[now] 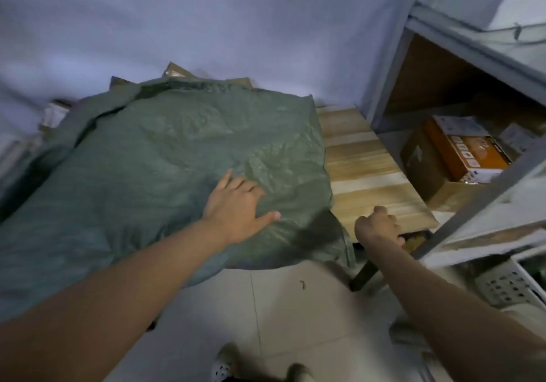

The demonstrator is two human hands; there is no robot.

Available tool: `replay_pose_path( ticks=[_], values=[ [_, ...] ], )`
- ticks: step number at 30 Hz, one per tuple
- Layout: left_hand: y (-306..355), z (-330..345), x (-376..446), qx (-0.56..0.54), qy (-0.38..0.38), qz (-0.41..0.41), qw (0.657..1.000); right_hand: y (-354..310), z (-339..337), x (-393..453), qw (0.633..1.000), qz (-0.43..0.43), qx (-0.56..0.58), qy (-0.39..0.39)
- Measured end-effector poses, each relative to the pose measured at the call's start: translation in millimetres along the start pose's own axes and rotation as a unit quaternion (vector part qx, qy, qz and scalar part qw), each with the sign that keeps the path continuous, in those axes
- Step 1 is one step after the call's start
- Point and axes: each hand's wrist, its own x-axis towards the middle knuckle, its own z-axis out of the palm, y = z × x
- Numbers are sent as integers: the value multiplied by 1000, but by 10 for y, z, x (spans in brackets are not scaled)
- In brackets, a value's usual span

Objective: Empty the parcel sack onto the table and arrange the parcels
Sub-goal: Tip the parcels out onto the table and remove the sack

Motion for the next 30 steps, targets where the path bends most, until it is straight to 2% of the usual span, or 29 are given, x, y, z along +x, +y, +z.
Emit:
replay_pose_path(
  ticks=[3, 6, 13, 17, 23, 27, 30],
  values=[
    [-232, -108, -243, -37, 103, -48, 993, -336, 19, -47, 997, -57, 38, 30],
    [-661, -127, -565, -65, 162, -156, 972, -860, 227, -208, 987, -148, 58, 15],
    [-1809, -82, -1385, -105, 223, -365, 898, -1949, 897, -1071, 925, -369, 85, -31],
    [-2534, -59, -1706, -156, 201, -469, 846, -2525, 1212, -1514, 881, -464, 80, -46],
    [-3404, 57, -2041, -194, 170, -511, 820, -3487, 1690, -2180, 821, -570, 25, -27],
    [-3825, 170, -2079, -187, 157, -499, 832, -3982, 1943, -2475, 775, -626, -86, 29],
    [-4075, 264, -2031, -144, 131, -483, 854, -4248, 2108, -2600, 753, -626, -191, 68]
  ],
)
